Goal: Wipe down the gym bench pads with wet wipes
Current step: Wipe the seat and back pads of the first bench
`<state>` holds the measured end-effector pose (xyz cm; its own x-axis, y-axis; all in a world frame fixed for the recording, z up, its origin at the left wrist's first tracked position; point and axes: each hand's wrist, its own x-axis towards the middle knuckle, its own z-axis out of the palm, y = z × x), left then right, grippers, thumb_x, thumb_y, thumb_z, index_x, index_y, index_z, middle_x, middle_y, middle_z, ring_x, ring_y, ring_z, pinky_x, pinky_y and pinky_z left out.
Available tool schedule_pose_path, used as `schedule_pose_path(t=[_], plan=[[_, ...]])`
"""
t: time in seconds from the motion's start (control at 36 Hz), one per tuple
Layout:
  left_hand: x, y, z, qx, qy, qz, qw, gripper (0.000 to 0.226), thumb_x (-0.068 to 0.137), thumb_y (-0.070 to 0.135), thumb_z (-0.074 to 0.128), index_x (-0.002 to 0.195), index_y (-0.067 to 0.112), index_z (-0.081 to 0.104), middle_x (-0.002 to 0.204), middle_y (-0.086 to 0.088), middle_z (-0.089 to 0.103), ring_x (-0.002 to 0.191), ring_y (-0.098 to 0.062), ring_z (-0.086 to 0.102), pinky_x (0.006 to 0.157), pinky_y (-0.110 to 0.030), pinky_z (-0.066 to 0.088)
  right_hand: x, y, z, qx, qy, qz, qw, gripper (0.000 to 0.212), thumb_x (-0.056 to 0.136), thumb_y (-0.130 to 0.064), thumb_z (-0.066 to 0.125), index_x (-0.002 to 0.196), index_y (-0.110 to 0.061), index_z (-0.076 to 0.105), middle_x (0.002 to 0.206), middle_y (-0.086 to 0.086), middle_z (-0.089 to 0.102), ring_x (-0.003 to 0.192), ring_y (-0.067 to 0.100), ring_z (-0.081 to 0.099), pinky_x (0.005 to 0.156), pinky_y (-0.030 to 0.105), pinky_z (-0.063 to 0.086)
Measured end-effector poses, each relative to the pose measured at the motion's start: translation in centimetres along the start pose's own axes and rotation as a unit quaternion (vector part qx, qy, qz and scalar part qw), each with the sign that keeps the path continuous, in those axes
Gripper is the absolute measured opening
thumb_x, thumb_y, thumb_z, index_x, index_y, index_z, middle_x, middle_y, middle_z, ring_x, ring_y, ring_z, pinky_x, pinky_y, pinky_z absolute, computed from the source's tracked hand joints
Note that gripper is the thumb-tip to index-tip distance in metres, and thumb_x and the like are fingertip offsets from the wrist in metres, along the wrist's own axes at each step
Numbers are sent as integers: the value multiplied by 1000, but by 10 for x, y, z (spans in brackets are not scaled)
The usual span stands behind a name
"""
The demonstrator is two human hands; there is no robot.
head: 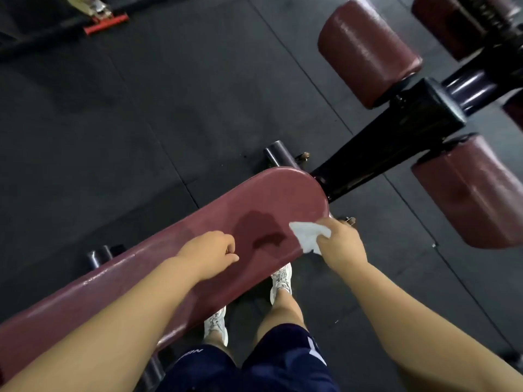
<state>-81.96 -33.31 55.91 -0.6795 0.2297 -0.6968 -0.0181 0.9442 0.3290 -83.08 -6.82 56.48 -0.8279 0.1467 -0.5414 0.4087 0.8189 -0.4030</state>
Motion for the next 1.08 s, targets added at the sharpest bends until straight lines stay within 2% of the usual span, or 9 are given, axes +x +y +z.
schedule_pose_path(t=[0.19, 0.36, 0.67, 0.78, 0.86, 0.92, 0.97, 1.03, 1.08], plan=[[46, 39, 3, -49, -6, -58, 997, 21, 90, 42, 56, 100, 24, 61, 102, 5, 56, 97, -17, 54, 82, -31, 45, 85, 15, -26, -15, 81, -102, 991, 40, 90, -10, 52, 130, -17, 56, 134, 4, 44, 118, 27, 42, 90, 36, 44], [75, 59, 8, -99, -2, -102, 990, 28, 90, 40, 57, 109, 22, 63, 111, 0, 58, 101, -22, 57, 86, -33, 47, 138, 38, -12, -158, -172, -111, 966, 51, 93, -37, 54, 140, -22, 42, 152, -4, 16, 129, 22, 38, 101, 34, 42], [112, 53, 28, -135, 83, -191, 969, 55, 90, 33, 57, 141, 25, 38, 147, -1, 24, 134, -26, 20, 105, -45, 36, 171, 44, 29, -243, -49, -167, 954, 63, 95, -39, 51, 148, -35, 16, 120, 8, 34, 101, 24, 38, 84, 32, 42], [125, 40, 42, -139, 87, -244, 956, 65, 93, 39, 52, 149, 32, 19, 156, 8, 2, 143, -23, 0, 110, -48, 29, 169, 47, 47, -106, -55, -101, 988, 57, 94, -25, 53, 145, -35, 29, 124, 8, 31, 110, 26, 39, 87, 33, 41], [128, 27, 54, -137, 76, -252, 955, 65, 94, 41, 49, 150, 33, 16, 158, 9, -4, 145, -24, -5, 112, -47, 24, 161, 43, 61, -115, -72, -161, 978, 54, 96, -22, 47, 146, -31, 30, 135, 14, 30, 120, 33, 36, 96, 43, 40], [127, 22, 62, -120, 78, -245, 959, 65, 94, 42, 49, 150, 33, 16, 157, 9, -5, 144, -26, -5, 111, -47, 26, 162, 41, 64, -137, -134, -257, 947, 43, 99, -24, 42, 142, -27, 37, 139, 12, 33, 125, 33, 34, 100, 46, 35], [127, 21, 66, -107, 85, -240, 961, 65, 94, 43, 48, 150, 34, 15, 157, 9, -6, 144, -26, -5, 110, -47, 28, 171, 38, 58, -180, -93, -331, 921, 33, 97, -48, 42, 124, -30, 49, 127, 2, 48, 115, 25, 47, 95, 42, 41], [127, 20, 70, -97, 91, -237, 962, 64, 95, 43, 47, 150, 34, 14, 158, 8, -7, 145, -27, -3, 111, -47, 26, 186, 32, 50, -205, -32, -322, 924, 35, 87, -68, 40, 96, -36, 49, 106, -7, 55, 97, 16, 56, 82, 36, 43], [126, 21, 73, -80, 100, -233, 964, 63, 96, 43, 46, 150, 33, 14, 159, 6, -5, 145, -28, 0, 111, -47, 25, 201, 22, 47, -178, 7, -276, 945, 29, 86, -63, 44, 94, -36, 50, 104, -6, 56, 92, 16, 57, 78, 36, 44]])
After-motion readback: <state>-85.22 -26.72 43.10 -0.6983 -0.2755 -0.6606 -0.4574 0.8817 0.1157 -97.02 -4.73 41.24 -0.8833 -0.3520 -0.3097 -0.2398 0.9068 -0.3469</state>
